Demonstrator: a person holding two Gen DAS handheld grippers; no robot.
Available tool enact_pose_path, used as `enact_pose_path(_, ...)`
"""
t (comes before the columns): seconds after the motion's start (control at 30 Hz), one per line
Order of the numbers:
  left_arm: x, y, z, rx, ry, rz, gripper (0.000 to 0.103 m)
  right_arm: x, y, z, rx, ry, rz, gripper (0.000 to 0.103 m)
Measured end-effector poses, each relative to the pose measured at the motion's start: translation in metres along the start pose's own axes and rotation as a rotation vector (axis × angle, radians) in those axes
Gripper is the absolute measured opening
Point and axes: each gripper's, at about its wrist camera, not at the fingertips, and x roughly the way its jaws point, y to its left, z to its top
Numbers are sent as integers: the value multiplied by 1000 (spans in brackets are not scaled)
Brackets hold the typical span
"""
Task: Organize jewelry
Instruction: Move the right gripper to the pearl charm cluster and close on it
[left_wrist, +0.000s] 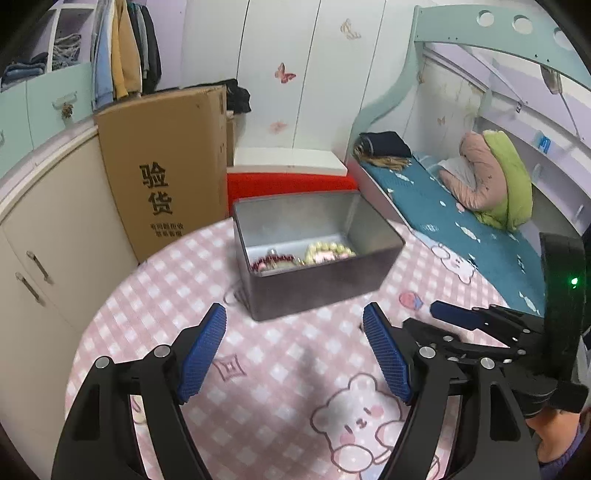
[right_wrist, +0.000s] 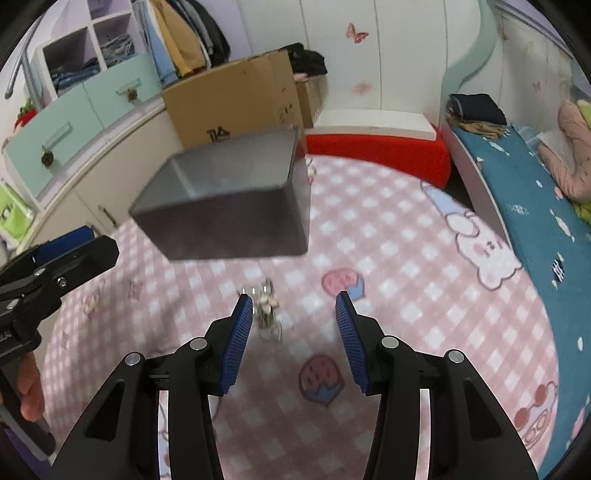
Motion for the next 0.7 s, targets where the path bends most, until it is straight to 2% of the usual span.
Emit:
enact_pose_path(0.17,3,7,-7,-25,19,6,74,15,10,-2,-63,15,14,45)
enact_pose_path(0.23,4,11,-8,-32,23,10,74,20,14,-1,-79,22,19,40)
enact_pose_path(0.3,4,14,-10,-36,30,12,74,23,15,2,-81,22,28,28)
enact_pose_path(0.4,5,17,-12,-40,37,10,74,24,13,6,-66,25,52,18)
enact_pose_path(0.7,13,11,-17,-29,67,-13,74,1,-7,13,21,-33,122,16)
